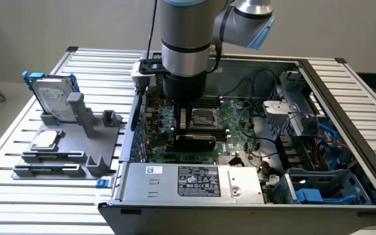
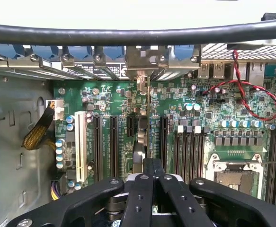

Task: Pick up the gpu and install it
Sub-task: 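Press down on the gpu until it lock into place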

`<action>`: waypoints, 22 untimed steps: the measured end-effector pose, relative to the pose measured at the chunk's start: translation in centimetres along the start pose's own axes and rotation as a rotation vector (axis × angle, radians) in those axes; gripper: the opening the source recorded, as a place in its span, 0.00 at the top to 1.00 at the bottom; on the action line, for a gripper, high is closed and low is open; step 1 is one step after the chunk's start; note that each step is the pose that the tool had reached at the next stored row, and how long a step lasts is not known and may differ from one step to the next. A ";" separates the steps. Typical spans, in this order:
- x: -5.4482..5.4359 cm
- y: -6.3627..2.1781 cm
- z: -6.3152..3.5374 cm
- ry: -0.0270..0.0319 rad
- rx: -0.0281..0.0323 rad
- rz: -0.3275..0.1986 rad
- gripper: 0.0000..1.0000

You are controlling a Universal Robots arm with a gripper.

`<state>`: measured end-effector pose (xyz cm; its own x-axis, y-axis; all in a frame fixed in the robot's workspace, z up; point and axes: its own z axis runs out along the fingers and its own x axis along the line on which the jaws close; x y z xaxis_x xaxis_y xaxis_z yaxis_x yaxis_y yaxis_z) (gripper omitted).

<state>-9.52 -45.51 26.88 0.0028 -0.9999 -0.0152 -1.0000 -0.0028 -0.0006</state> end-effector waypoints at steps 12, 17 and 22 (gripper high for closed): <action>0.0 0.00 0.34 -0.0003 -0.0023 0.000 0.89; 0.0 -0.01 -1.30 -0.0006 -0.0053 0.000 0.89; 0.0 0.53 -1.59 -0.0003 -0.0056 0.000 0.89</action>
<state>-10.06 -45.50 28.47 0.0029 -0.9999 -0.0155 -1.0000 -0.0029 0.0050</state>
